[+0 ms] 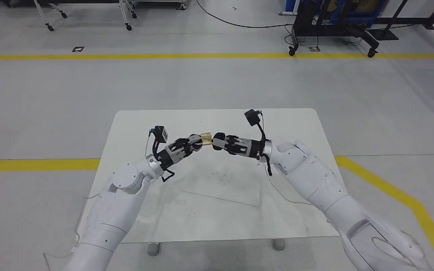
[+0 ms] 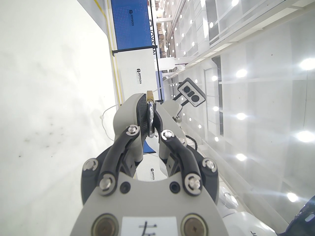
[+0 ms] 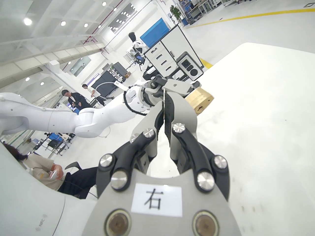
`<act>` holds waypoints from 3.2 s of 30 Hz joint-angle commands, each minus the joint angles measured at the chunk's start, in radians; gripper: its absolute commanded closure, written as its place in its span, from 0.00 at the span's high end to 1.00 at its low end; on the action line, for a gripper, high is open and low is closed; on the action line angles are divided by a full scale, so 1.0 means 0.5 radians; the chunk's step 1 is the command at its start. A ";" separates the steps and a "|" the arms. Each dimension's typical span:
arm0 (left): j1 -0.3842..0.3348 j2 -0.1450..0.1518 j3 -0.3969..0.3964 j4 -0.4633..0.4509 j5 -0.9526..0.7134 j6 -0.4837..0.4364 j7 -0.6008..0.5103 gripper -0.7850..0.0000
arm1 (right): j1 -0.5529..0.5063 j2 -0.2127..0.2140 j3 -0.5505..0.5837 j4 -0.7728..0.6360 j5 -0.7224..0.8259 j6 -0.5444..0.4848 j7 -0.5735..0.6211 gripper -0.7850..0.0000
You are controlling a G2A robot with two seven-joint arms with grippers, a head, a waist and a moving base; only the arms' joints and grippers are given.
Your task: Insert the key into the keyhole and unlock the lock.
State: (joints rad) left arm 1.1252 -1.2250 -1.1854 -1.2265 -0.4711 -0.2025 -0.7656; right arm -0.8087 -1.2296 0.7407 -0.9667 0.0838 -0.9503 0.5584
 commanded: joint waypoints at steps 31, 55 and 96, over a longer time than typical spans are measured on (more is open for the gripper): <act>0.118 0.022 -0.004 -0.209 0.456 -0.677 -0.027 0.00 | -0.017 -0.109 0.132 0.187 0.117 0.172 -0.386 0.00; 0.155 0.027 0.019 -0.276 1.096 -0.854 0.413 0.00 | 0.047 -0.175 0.090 0.221 0.812 0.011 0.494 0.00; -0.157 -0.083 0.102 0.265 -0.318 0.174 0.200 0.00 | -0.345 -0.020 0.474 -0.383 0.109 0.415 0.135 0.00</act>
State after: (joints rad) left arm 1.0409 -1.2650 -1.1333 -1.0867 -0.6240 -0.0973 -0.6792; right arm -0.9721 -1.2407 0.9745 -1.1439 0.1644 -0.7612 0.6304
